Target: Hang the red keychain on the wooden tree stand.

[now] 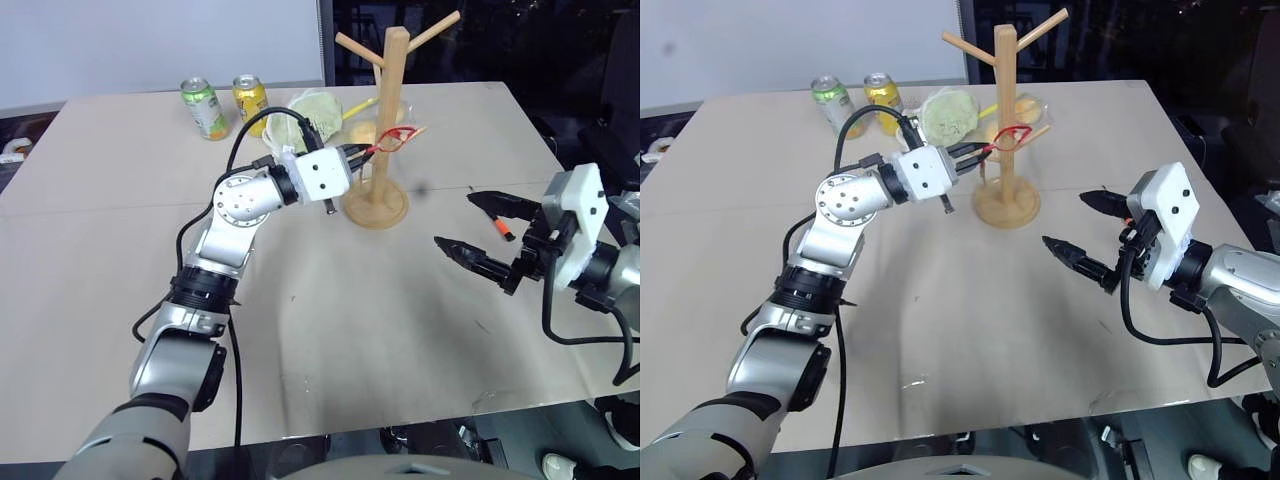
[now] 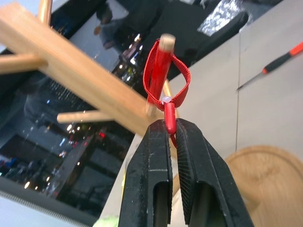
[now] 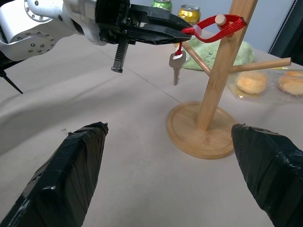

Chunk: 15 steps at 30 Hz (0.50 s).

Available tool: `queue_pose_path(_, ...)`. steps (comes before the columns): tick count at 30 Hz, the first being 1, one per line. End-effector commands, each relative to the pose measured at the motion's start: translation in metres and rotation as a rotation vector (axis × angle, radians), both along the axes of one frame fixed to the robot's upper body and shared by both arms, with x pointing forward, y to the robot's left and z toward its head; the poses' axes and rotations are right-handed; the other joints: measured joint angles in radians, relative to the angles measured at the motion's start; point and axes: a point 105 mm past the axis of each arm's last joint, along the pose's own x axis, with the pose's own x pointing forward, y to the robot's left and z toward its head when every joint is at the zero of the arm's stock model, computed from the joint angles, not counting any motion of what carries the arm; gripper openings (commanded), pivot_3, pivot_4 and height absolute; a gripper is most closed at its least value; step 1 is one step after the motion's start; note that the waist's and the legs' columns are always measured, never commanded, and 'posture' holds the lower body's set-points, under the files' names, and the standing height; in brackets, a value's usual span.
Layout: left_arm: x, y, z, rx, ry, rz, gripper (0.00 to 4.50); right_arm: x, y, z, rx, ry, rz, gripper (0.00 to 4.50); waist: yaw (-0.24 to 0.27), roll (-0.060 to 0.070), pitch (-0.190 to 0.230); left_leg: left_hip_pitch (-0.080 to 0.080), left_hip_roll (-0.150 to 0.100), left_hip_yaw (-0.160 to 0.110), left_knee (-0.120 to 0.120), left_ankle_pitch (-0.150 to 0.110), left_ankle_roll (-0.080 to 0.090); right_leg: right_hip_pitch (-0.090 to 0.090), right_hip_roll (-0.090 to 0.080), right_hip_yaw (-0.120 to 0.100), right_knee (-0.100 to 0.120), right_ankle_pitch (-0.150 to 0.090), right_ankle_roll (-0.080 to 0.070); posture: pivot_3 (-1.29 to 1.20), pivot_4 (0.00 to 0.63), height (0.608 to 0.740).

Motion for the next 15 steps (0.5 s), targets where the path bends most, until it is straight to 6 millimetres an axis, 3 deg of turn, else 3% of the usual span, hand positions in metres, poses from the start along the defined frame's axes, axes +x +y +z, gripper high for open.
queue_pose_path(1, 0.002, -0.001, 0.015, 0.004, -0.063, 0.021, 0.25, -0.004, -0.001, 0.014, -0.004, -0.070, -0.005, 4.50, 0.000, 0.000, 0.000, 0.000, 0.000, 0.000, 0.000, 0.000, 0.000, 0.000, 0.000, 0.000, 0.000, 0.000, 0.000, 0.00, 0.150, 0.740)
queue_pose_path(6, 0.001, 0.002, 0.013, -0.025, -0.030, 0.015, 0.25, -0.004, -0.001, 0.013, -0.004, -0.070, -0.006, 4.50, -0.001, 0.000, 0.000, 0.000, 0.000, 0.000, 0.000, 0.000, 0.000, 0.000, 0.000, 0.000, 0.000, 0.000, 0.000, 0.00, 0.150, 0.740)
queue_pose_path(12, -0.004, 0.003, 0.008, -0.038, 0.018, -0.011, 3.02, -0.003, -0.001, 0.013, -0.002, -0.068, -0.004, 4.50, 0.000, 0.000, 0.000, 0.000, 0.000, 0.000, 0.000, 0.000, 0.000, 0.000, 0.000, 0.000, 0.000, 0.000, 0.000, 0.00, 0.150, 0.740)
queue_pose_path(15, -0.005, 0.011, -0.005, 0.008, 0.051, -0.004, 4.33, -0.002, -0.001, 0.013, -0.002, -0.066, -0.001, 4.50, -0.002, 0.000, 0.000, 0.000, 0.000, 0.000, 0.000, 0.000, 0.000, 0.000, 0.000, 0.000, 0.000, 0.000, 0.000, 0.00, 0.150, 0.740)
